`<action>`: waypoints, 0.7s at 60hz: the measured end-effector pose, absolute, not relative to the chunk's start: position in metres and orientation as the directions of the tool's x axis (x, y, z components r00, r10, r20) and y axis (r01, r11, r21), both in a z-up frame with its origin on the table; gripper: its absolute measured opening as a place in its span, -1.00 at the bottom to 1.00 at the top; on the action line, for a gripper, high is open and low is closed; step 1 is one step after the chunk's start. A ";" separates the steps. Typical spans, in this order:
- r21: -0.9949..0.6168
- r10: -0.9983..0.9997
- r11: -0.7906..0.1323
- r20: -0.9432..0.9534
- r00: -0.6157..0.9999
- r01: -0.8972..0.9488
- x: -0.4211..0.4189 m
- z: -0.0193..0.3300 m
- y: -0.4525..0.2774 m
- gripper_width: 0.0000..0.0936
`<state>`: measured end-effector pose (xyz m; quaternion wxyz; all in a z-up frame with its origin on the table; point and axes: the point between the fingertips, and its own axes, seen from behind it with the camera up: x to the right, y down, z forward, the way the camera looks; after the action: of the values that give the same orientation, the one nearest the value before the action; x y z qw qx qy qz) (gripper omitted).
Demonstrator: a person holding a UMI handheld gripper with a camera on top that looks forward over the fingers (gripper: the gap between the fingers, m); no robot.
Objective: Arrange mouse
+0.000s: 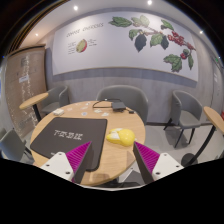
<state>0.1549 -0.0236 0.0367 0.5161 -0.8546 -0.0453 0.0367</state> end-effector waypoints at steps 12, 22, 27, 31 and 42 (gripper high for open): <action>-0.867 0.106 -0.490 0.042 0.994 0.089 0.192 0.004 0.017 0.82; -0.865 0.165 -0.486 0.050 0.985 0.126 0.196 -0.009 0.057 0.82; -0.864 0.165 -0.493 0.024 0.986 0.104 0.198 -0.012 0.082 0.78; -0.868 0.158 -0.489 0.011 0.987 0.088 0.203 -0.013 0.102 0.66; -0.902 0.103 -0.428 0.018 0.994 0.061 0.215 -0.012 0.120 -0.11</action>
<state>0.2154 0.1197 -0.0120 0.5327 -0.8446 -0.0487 0.0199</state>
